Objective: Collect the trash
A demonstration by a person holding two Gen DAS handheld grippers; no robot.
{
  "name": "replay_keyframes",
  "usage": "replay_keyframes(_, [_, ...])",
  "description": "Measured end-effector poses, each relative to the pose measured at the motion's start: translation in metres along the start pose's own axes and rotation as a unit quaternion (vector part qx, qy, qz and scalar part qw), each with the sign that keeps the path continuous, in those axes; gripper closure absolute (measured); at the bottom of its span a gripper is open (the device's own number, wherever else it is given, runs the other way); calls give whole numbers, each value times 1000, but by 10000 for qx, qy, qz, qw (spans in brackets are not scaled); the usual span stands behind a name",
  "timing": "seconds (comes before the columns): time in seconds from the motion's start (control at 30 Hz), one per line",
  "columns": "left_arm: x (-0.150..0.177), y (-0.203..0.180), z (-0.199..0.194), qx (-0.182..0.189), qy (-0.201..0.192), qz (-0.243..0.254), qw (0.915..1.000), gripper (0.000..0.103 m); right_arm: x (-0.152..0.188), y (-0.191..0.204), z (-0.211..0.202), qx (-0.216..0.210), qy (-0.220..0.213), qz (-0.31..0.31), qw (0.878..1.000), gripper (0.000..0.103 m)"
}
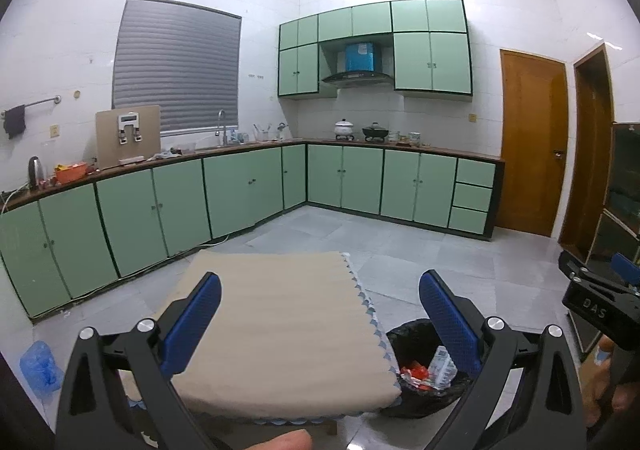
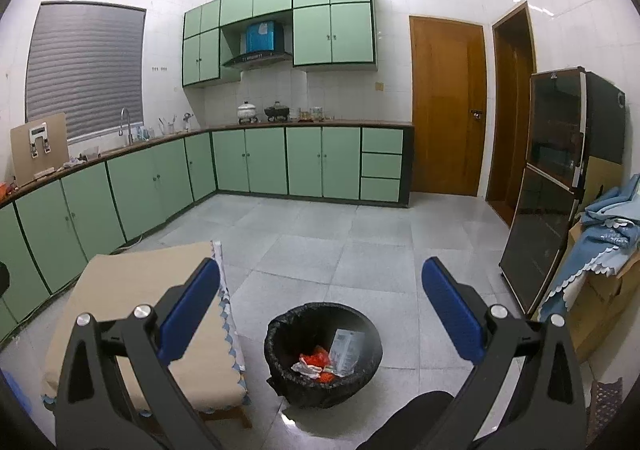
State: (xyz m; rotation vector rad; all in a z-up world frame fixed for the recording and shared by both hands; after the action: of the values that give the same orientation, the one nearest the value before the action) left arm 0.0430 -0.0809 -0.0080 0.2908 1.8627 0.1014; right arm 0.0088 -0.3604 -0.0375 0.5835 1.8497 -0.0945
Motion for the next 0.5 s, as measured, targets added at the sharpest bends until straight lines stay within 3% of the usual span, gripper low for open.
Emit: replay_keyframes(0.5, [8, -1, 1, -228, 60, 31, 9997, 6, 5, 5, -1, -26, 16, -20, 10000, 5])
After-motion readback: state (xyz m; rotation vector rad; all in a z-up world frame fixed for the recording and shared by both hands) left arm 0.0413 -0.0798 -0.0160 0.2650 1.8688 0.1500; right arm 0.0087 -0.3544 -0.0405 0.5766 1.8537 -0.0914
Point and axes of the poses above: each gripper's, at about its wrist camera, not at the fingertips, and z roughly the way its jaws point, y to its left, x to its underside, the point moved 4 cm from there along z, roughly the way its jaws point, and after that the axes turned 13 degrees about z, right-handed, at the moved point
